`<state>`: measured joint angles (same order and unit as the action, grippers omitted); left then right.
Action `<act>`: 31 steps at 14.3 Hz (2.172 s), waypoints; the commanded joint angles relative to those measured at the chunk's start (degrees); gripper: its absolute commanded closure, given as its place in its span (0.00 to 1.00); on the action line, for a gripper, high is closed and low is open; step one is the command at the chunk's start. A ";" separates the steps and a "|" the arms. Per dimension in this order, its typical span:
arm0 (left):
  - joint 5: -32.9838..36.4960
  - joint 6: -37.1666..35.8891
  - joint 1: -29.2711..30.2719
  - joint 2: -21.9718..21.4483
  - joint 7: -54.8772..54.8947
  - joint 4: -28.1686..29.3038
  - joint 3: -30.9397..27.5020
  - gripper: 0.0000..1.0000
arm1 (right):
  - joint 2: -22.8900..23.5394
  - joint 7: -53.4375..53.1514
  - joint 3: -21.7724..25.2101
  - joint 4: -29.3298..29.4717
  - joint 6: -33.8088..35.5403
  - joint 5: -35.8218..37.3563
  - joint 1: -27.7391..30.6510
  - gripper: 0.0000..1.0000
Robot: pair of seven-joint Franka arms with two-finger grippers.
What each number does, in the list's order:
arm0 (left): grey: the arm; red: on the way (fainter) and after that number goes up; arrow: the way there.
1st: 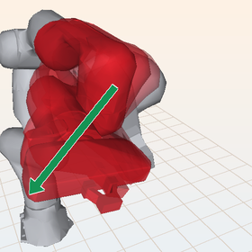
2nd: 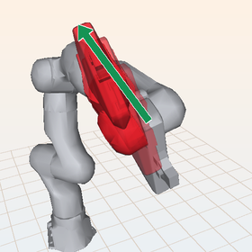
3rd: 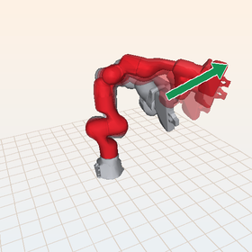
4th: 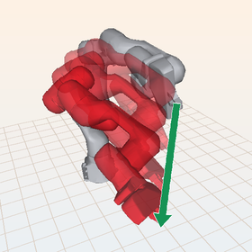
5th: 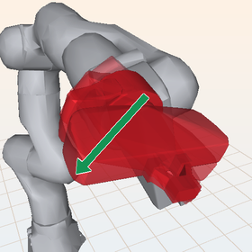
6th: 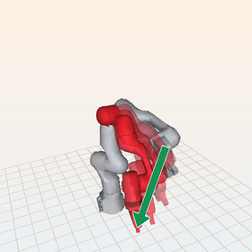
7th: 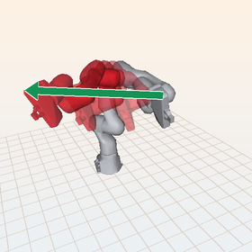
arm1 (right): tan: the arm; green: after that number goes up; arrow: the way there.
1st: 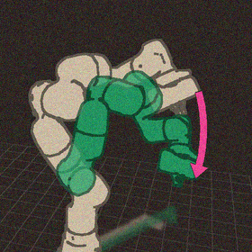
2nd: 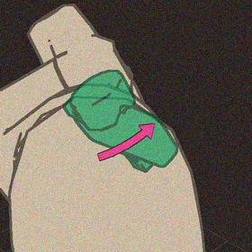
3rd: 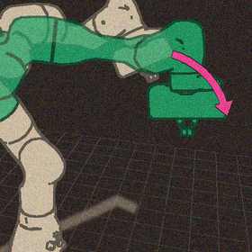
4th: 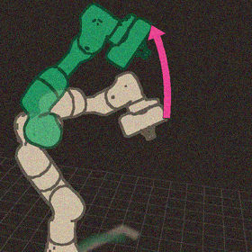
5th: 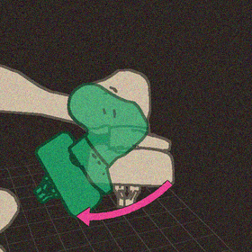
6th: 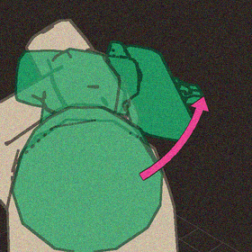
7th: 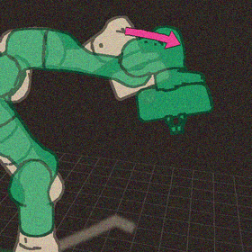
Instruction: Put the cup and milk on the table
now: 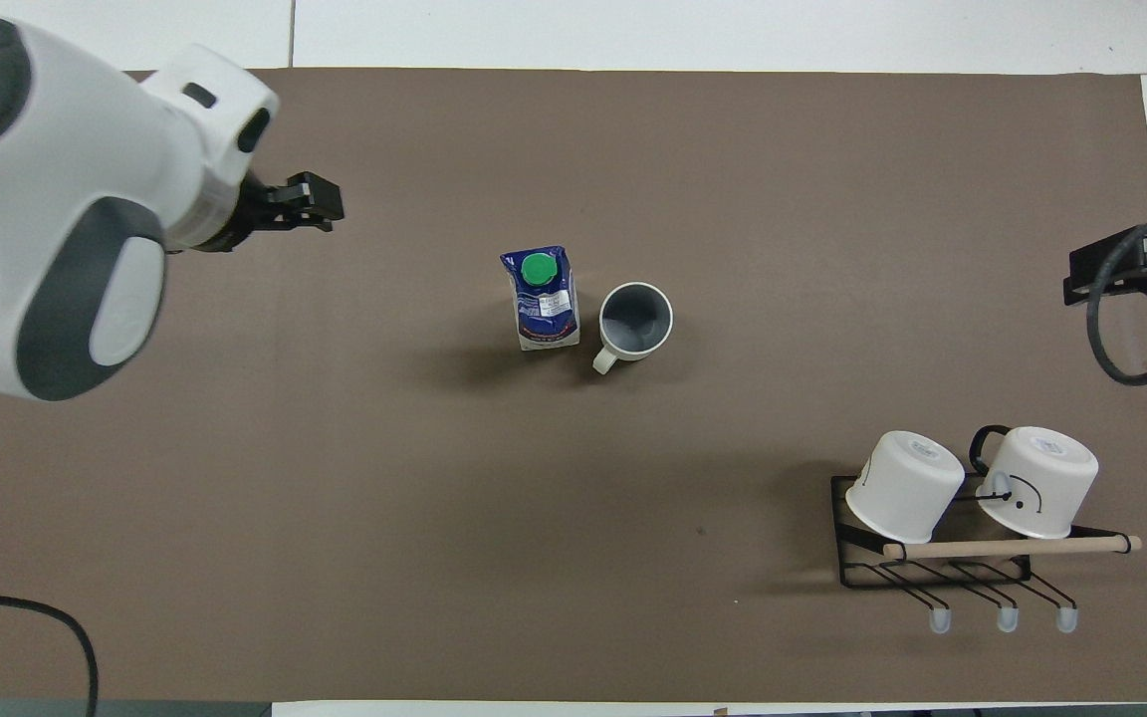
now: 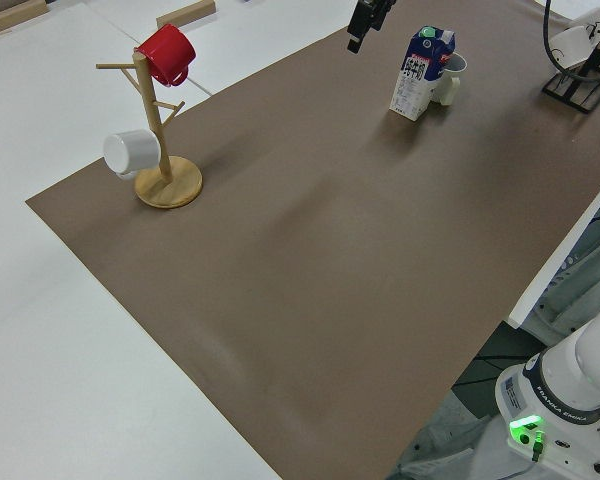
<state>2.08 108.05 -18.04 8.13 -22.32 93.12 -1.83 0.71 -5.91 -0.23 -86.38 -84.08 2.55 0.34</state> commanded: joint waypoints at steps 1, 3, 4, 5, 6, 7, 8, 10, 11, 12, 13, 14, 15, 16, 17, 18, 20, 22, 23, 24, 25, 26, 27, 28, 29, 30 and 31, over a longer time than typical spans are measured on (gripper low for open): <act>-1.03 -6.86 7.02 -5.57 10.94 2.60 0.07 0.00 | -1.15 0.90 -0.21 -1.42 -0.38 -1.32 0.62 0.00; -1.03 -9.26 10.99 -6.11 17.47 2.51 0.07 0.00 | -1.15 0.90 -0.21 -1.42 -0.38 -1.23 0.62 0.00; -1.03 -9.35 11.53 -6.46 18.01 2.59 0.07 0.00 | -1.15 0.90 -0.21 -1.42 -0.38 -1.23 0.62 0.00; -0.94 -9.26 12.05 -6.46 18.45 2.51 -0.11 0.00 | -1.15 0.90 -0.21 -1.42 -0.38 -1.32 0.62 0.00; -0.94 -8.91 13.71 -6.37 19.94 2.33 0.07 0.00 | -1.15 0.90 -0.21 -1.42 -0.38 -1.23 0.62 0.00; -0.94 -9.43 14.25 -6.46 21.78 2.33 0.07 0.00 | -1.15 0.90 -0.21 -1.42 -0.38 -1.23 0.62 0.00; -0.94 -9.53 14.43 -6.46 22.84 2.33 -0.11 0.00 | -1.15 0.90 -0.13 -1.42 -0.38 -1.32 0.62 0.00; -0.94 -9.26 15.66 -6.37 23.73 2.07 -0.11 0.00 | -1.15 0.90 -0.21 -1.42 -0.38 -1.32 0.62 0.00; -0.94 -9.52 15.66 -6.46 24.17 1.81 -0.11 0.00 | -1.15 0.90 -0.21 -1.42 -0.38 -1.23 0.62 0.00; -0.94 -9.87 15.75 -6.46 24.17 1.54 -0.11 0.00 | -1.15 0.90 -0.21 -1.42 -0.38 -1.23 0.62 0.00; -0.85 -10.57 15.75 -6.64 24.26 0.93 -0.11 0.00 | -1.15 0.90 -0.21 -1.42 -0.38 -1.23 0.62 0.00; -0.85 -11.45 15.84 -6.55 24.26 -0.03 -0.19 0.00 | -1.15 0.90 -0.21 -1.42 -0.38 -1.32 0.62 0.00; -0.76 -12.24 16.01 -6.55 24.26 -0.74 -0.11 0.00 | -1.15 0.90 -0.21 -1.42 -0.38 -1.32 0.62 0.00; -0.76 -12.51 16.02 -6.55 24.35 -0.83 -0.11 0.00 | -1.15 0.90 -0.13 -1.42 -0.38 -1.23 0.62 0.00; -0.76 -12.60 16.02 -6.55 24.26 -0.83 -0.11 0.00 | -1.15 0.90 -0.21 -1.42 -0.38 -1.23 0.62 0.00; -0.76 -12.95 15.93 -6.90 24.35 -0.74 0.07 0.00 | -1.15 0.90 -0.21 -1.42 -0.38 -1.23 0.62 0.00; -0.94 -14.18 16.01 -7.43 24.61 -0.57 0.07 0.00 | -1.15 0.90 -0.21 -1.42 -0.38 -1.23 0.62 0.00; -1.64 -16.37 15.93 -8.13 25.05 -0.22 0.07 0.00 | -1.15 0.90 -0.21 -1.42 -0.38 -1.23 0.62 0.00; -2.77 -16.38 15.93 -8.91 24.96 0.04 0.07 0.00 | -1.15 0.90 -0.21 -1.42 -0.38 -1.23 0.62 0.00; -3.92 -16.29 16.01 -9.01 24.79 0.05 -0.11 0.00 | -1.15 0.90 -0.13 -1.42 -0.38 -1.23 0.62 0.00; -4.01 -15.86 16.02 -9.18 24.70 0.66 -0.19 0.00 | -1.15 0.90 -0.21 -1.42 -0.38 -1.32 0.62 0.00; -4.02 -15.68 16.19 -9.45 24.87 1.01 -0.19 0.00 | -1.15 0.90 -0.13 -1.42 -0.21 -1.23 0.62 0.00; -3.93 -15.59 16.36 -9.28 25.05 0.58 -0.19 0.00 | -1.24 1.16 -0.04 -1.68 0.23 -0.97 0.97 0.00; -3.67 -15.42 16.37 -8.93 25.05 0.05 -0.11 0.00 | -1.94 0.03 -0.04 -3.25 -0.73 -1.31 2.11 0.00; -3.58 -15.24 16.45 -8.84 25.14 -0.21 -0.11 0.00 | -2.46 0.11 -0.12 -5.00 -3.87 -1.32 2.55 0.00; -3.58 -15.50 16.45 -8.83 25.83 -0.48 -0.19 0.00 | -2.90 -0.59 -0.12 -5.89 -4.94 -1.49 2.38 0.00; -3.66 -16.11 16.45 -8.75 25.84 -0.92 -0.11 0.00 | -2.91 -1.99 -0.12 -5.64 -4.87 -1.58 1.95 0.00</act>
<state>-0.88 92.76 -2.37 0.03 2.00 92.53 -2.17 0.01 -6.25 0.02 -89.02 -86.98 2.51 1.88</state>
